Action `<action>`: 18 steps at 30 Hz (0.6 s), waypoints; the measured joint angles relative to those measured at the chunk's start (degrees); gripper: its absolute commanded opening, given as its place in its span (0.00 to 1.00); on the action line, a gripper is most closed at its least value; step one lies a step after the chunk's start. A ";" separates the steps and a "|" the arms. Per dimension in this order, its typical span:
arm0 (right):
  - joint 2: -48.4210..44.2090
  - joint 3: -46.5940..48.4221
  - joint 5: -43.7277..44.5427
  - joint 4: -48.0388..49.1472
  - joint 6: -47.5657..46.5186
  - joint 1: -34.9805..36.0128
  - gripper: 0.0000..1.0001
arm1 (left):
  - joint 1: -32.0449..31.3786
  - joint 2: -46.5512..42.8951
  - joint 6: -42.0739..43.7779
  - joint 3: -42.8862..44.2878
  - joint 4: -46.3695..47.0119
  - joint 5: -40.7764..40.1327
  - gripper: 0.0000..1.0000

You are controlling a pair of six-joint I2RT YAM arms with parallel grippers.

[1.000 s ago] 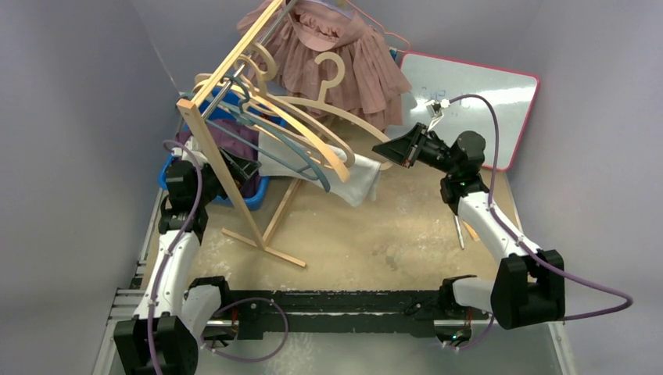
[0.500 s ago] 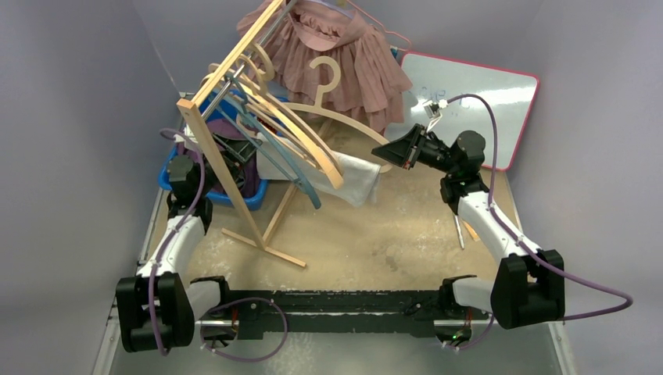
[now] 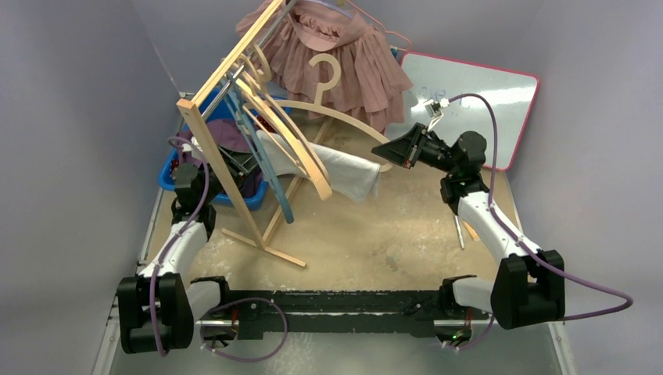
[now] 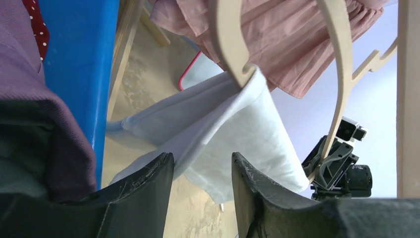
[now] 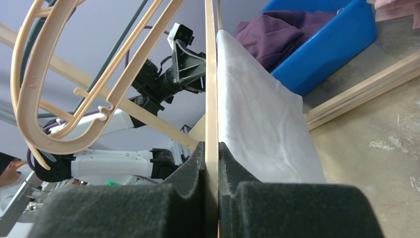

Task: Remove the skirt from the hanger

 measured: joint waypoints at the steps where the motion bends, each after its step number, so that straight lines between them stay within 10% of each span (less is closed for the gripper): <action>1: 0.00 0.00 -0.02 0.31 0.15 0.00 0.00 | 0.00 0.00 0.02 0.00 -0.20 0.02 0.44; 7: 0.00 0.00 -0.11 1.36 0.90 0.00 0.00 | -0.17 1.92 0.24 0.02 -0.11 0.48 0.39; 15: 0.00 0.00 -0.22 1.53 1.01 0.00 0.00 | -0.37 6.12 0.13 1.11 -0.96 1.46 0.00; 18: 0.00 0.00 -0.07 1.22 0.11 0.00 0.00 | -0.37 5.27 -0.02 1.49 -1.90 1.95 0.00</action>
